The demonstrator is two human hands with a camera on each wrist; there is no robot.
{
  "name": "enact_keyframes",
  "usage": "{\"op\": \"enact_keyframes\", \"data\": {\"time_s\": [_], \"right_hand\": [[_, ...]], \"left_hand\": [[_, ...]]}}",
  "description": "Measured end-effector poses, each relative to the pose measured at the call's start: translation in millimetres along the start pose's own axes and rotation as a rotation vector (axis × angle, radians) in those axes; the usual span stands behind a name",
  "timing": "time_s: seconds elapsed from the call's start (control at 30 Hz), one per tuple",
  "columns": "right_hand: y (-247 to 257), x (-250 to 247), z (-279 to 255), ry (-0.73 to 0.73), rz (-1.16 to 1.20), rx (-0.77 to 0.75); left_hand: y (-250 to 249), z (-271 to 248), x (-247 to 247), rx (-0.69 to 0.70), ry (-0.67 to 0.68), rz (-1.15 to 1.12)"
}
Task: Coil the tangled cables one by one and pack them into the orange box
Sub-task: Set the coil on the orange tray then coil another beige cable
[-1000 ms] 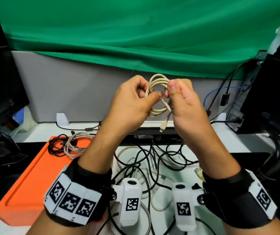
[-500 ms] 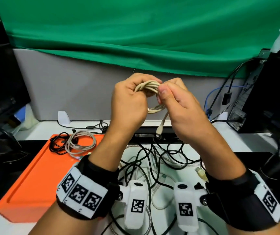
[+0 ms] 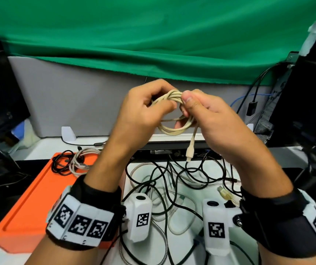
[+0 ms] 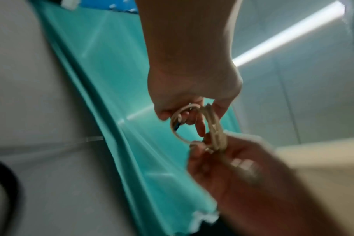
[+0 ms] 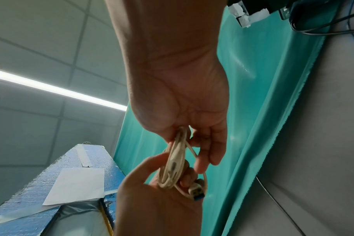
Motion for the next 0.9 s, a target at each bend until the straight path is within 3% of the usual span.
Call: {"op": "enact_keyframes", "data": {"time_s": [0.07,0.1,0.13,0.2,0.3,0.37,0.57,0.7,0.9], "right_hand": [[-1.5,-1.8,0.5,-0.002,0.078,0.010],[-2.5,-1.2,0.3,0.005,0.121,0.022],[-2.9,0.4,-0.5,0.017,0.149,0.034],[-2.7,5.8,-1.7,0.039,0.142,0.051],[-1.9,10.6,-2.7,0.053,0.091,0.066],[-2.7,9.3,-2.3,0.054,0.090,0.070],[7.2,-13.5,-4.4,-0.081,-0.074,-0.034],[9.9,-6.6,-5.3,-0.043,-0.056,-0.042],[1.4,2.3,-5.3,0.125,0.270,0.053]], "left_hand": [[6.6,-0.8,12.5,-0.214,0.110,-0.635],[9.0,-3.0,17.6,-0.296,0.134,-0.845],[13.8,-4.2,18.2,-0.349,0.114,-0.897],[23.4,-2.2,10.8,-0.349,0.019,-0.701],[18.8,0.7,-6.1,-0.142,-0.118,-0.172],[9.6,-1.5,-6.4,-0.041,-0.126,0.007],[2.8,-2.4,1.7,-0.038,0.138,0.200],[5.8,-2.0,-12.5,-0.068,0.139,0.309],[-4.6,-0.6,-23.3,0.005,0.029,0.458]]}}
Point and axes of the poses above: each hand's wrist, its own z-axis towards the middle knuckle, its own x-axis out of the palm, y = z × x, the point moved 9 cm from there along z, towards the middle knuckle, and after that the axes turned 4 degrees about z, right-handed, at the moved point
